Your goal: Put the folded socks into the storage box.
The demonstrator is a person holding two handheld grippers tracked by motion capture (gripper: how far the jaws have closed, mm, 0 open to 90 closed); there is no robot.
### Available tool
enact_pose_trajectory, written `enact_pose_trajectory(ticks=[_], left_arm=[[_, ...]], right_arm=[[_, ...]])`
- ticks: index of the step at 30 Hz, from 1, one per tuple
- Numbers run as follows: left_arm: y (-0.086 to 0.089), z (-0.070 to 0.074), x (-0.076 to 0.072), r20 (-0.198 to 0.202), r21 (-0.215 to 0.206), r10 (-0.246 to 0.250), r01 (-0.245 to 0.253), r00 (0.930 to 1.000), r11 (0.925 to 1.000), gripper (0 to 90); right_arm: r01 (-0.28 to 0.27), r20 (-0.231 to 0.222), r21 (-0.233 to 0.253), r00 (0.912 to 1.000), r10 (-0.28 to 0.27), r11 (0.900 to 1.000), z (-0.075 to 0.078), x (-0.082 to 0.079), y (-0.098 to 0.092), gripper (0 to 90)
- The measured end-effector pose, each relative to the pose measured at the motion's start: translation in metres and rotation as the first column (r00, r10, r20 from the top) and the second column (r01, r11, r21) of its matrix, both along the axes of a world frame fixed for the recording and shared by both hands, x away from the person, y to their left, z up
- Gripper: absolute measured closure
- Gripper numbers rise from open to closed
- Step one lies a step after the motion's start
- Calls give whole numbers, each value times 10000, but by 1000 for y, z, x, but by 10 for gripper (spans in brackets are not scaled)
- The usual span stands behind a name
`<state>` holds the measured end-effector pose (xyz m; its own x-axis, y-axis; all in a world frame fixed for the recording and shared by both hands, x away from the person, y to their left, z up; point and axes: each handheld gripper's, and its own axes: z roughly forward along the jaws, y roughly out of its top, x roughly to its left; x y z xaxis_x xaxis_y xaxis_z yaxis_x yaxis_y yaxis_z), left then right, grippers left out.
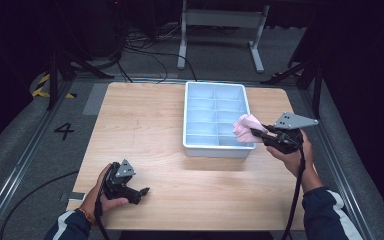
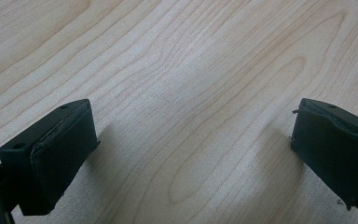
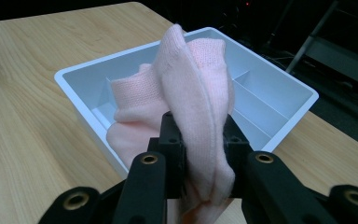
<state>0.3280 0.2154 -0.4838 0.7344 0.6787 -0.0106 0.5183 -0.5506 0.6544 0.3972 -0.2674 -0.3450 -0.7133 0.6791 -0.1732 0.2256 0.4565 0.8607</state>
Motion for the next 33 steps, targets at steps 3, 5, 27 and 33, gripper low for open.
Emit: enact_pose_trajectory(ticks=[3, 5, 27, 33], left_arm=[[0, 0, 0, 1, 3, -1, 1, 10000, 10000, 3], [0, 0, 0, 8, 4, -9, 9, 10000, 10000, 3], [0, 0, 0, 6, 0, -18, 18, 10000, 10000, 3], [0, 0, 0, -2, 2, -16, 16, 10000, 10000, 3]], right_arm=[[-9, 22, -82, 10000, 9, 10000, 1, 3, 2, 760], [-15, -9, -97, 10000, 14, 10000, 1, 6, 4, 760], [211, -366, -782, 9990, -240, 9967, -12, 38, 22, 760], [252, -501, -1003, 9983, -303, 9946, -20, 47, 26, 760]])
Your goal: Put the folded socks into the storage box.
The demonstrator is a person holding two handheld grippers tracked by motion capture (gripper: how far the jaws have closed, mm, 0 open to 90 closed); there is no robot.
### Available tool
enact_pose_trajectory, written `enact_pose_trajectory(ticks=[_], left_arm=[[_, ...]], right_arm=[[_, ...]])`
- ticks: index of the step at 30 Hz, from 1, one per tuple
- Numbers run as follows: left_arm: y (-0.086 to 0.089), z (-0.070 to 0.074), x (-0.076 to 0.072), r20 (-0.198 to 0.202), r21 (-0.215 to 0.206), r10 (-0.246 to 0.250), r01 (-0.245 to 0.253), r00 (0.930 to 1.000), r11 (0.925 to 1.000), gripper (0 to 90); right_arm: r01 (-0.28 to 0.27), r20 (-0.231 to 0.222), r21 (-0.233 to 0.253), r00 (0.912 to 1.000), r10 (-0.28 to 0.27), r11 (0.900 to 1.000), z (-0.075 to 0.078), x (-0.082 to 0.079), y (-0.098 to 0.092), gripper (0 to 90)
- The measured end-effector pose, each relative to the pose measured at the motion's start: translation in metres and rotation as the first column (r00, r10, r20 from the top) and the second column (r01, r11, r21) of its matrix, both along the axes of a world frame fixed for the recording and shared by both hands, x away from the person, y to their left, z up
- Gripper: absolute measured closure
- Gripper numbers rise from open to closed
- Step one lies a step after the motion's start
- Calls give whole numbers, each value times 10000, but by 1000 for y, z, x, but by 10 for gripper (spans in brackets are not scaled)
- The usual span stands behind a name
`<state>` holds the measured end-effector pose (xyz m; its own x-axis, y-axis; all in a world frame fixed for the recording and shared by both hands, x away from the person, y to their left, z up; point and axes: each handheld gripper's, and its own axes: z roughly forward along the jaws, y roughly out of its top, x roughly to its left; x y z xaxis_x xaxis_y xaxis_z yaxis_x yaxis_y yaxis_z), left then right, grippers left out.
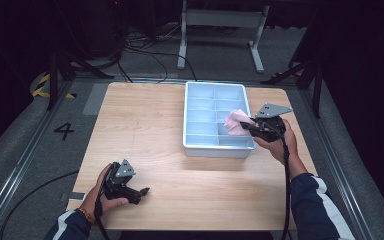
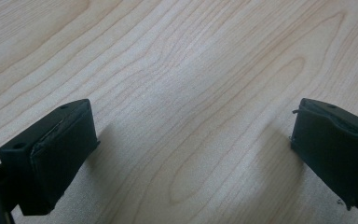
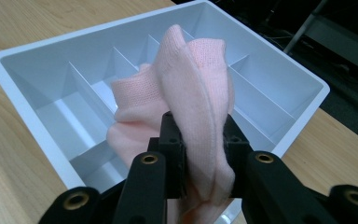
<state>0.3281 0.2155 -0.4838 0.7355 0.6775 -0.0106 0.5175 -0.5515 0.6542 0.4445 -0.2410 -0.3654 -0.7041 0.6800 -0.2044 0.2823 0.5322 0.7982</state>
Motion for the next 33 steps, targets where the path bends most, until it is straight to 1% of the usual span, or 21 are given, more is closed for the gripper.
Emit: enact_pose_trajectory(ticks=[3, 4, 6, 8, 16, 17, 22, 23, 25, 28, 29, 33], left_arm=[[0, 0, 0, 9, -3, -4, 4, 10000, 10000, 3], [0, 0, 0, 1, 1, -1, 1, 10000, 10000, 3], [0, 0, 0, -3, -4, 1, -1, 10000, 10000, 3], [0, 0, 0, 0, -1, -2, 2, 10000, 10000, 3], [0, 0, 0, 9, -3, -4, 4, 10000, 10000, 3], [0, 0, 0, 9, -3, -4, 4, 10000, 10000, 3], [0, 0, 0, 4, -1, -1, 1, 10000, 10000, 3], [0, 0, 0, 0, -2, -1, 1, 10000, 10000, 3], [0, 0, 0, 8, -5, -2, 2, 10000, 10000, 3], [0, 0, 0, 7, -2, -2, 2, 10000, 10000, 3], [0, 0, 0, 4, -6, 0, 0, 10000, 10000, 3], [0, 0, 0, 5, -5, -2, 2, 10000, 10000, 3]], right_arm=[[59, -34, -218, 10000, -60, 9997, -4, 5, 2, 760], [94, -73, -217, 9999, -96, 9997, -6, 7, 2, 760], [117, -97, -405, 9999, -122, 9991, -9, 10, 3, 760], [153, -141, -615, 9998, -162, 9980, -12, 14, 5, 760], [267, -303, -1139, 9991, -303, 9931, -25, 27, 11, 760], [247, -225, -1230, 9994, -276, 9921, -26, 28, 11, 760], [342, -222, -1728, 9990, -386, 9844, -31, 33, 15, 758], [346, -203, -1769, 9990, -388, 9836, -31, 34, 16, 759], [272, -305, -1831, 9990, -333, 9827, -32, 35, 18, 759], [235, -341, -1992, 9989, -309, 9797, -33, 37, 21, 759], [270, -323, -2127, 9989, -346, 9767, -34, 38, 22, 759], [207, -414, -2384, 9986, -315, 9709, -37, 41, 25, 759]])
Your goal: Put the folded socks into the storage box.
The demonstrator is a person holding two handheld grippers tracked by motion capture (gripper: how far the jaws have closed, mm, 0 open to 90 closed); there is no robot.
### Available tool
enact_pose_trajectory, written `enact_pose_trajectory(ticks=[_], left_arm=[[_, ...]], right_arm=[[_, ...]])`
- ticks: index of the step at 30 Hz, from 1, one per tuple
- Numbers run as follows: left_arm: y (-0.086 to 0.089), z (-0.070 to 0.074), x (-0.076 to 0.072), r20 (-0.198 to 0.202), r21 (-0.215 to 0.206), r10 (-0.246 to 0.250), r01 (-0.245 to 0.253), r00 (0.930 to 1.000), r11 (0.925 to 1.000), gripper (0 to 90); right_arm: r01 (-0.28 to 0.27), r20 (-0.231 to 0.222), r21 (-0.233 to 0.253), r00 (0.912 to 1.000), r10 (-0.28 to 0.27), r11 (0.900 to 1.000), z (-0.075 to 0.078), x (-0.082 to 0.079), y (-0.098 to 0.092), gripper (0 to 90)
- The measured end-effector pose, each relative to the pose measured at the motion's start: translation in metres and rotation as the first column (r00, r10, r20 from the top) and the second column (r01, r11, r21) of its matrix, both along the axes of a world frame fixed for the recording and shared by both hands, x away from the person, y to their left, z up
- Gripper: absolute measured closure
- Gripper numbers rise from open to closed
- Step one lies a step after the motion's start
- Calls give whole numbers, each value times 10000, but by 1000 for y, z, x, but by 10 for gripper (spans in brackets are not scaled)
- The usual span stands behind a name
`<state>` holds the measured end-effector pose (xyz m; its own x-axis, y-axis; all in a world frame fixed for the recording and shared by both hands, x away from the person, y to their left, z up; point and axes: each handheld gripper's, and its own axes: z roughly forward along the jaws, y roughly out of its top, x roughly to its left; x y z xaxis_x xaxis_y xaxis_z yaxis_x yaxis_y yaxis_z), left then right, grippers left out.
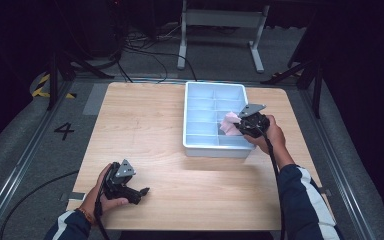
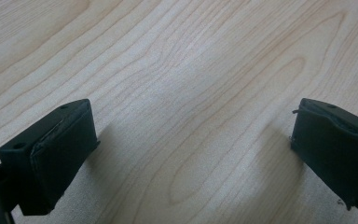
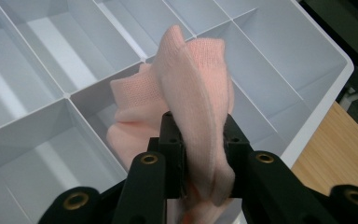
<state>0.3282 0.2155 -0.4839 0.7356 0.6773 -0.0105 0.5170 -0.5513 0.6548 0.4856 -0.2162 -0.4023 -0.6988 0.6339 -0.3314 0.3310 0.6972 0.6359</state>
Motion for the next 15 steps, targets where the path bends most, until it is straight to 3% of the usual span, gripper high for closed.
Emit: enact_pose_trajectory(ticks=[4, 15], left_arm=[[0, 0, 0, 4, -2, 0, 0, 10000, 10000, 3], [0, 0, 0, -5, 6, 3, -3, 10000, 10000, 3]], right_arm=[[54, -132, -228, 9999, -57, 9997, -4, 4, 1, 759], [-737, -798, -771, 9945, 675, 9943, -7, 5, 9, 759]])
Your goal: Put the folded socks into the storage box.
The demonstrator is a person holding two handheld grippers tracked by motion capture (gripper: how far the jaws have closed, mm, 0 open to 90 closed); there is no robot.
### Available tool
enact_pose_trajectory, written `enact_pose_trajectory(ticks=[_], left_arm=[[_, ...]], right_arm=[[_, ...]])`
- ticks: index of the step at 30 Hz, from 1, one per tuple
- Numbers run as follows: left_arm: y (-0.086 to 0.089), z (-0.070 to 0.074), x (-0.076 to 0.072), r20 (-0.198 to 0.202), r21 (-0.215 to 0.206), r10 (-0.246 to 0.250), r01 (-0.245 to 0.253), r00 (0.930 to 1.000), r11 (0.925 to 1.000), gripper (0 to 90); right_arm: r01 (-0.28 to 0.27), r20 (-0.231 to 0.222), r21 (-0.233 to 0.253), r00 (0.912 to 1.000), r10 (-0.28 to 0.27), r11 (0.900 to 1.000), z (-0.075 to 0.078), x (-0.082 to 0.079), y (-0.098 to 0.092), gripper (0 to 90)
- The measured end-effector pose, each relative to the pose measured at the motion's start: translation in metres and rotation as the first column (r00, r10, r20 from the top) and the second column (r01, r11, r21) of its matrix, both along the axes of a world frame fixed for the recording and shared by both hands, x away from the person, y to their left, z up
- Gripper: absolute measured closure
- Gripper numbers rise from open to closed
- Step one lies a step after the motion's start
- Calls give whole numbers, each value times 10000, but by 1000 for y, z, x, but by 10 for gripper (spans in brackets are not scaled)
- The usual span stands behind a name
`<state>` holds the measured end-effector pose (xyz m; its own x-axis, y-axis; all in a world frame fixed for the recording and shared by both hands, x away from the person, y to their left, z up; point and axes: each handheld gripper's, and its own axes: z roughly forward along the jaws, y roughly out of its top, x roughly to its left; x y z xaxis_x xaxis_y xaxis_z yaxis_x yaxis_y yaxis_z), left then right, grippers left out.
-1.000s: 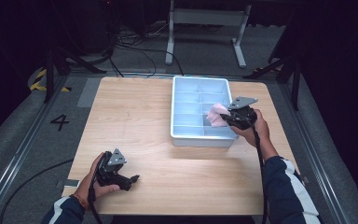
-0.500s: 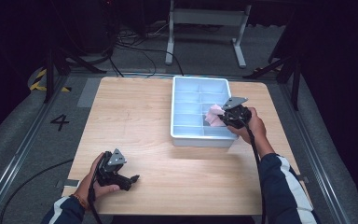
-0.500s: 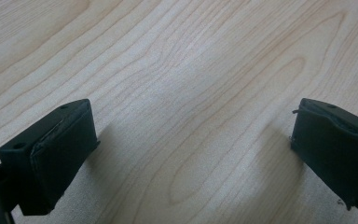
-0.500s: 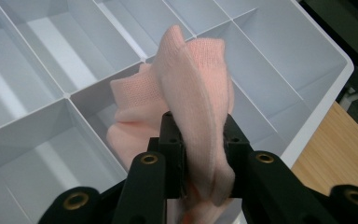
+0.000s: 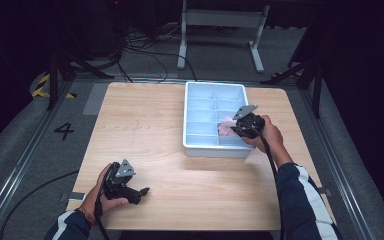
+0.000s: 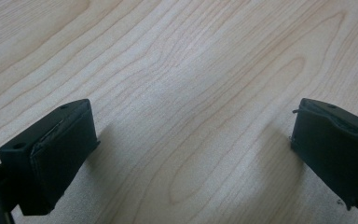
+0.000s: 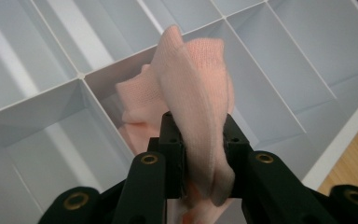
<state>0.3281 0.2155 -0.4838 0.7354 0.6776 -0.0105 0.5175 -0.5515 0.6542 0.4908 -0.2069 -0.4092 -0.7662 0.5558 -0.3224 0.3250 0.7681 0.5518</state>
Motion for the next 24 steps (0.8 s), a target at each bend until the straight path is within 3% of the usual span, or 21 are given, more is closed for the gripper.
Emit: enact_pose_trajectory(ticks=[5, 9, 16, 21, 24], left_arm=[[0, 0, 0, 6, -8, -2, 2, 10000, 10000, 3], [0, 0, 0, 6, -5, 1, -1, 10000, 10000, 3], [0, 0, 0, 8, -3, 2, -2, 10000, 10000, 3], [0, 0, 0, 1, -3, -1, 1, 10000, 10000, 3], [0, 0, 0, 2, -3, -1, 1, 10000, 10000, 3]], right_arm=[[-103, -411, -330, 9991, 89, 9994, -1, 3, 3, 759], [-178, -469, -542, 9988, 152, 9984, -1, 5, 4, 761], [-459, -628, -545, 9971, 424, 9975, 2, 2, 5, 761], [-740, -844, -1208, 9944, 640, 9899, 1, 4, 11, 761], [-762, -1041, -1325, 9926, 625, 9883, 1, 6, 12, 760]])
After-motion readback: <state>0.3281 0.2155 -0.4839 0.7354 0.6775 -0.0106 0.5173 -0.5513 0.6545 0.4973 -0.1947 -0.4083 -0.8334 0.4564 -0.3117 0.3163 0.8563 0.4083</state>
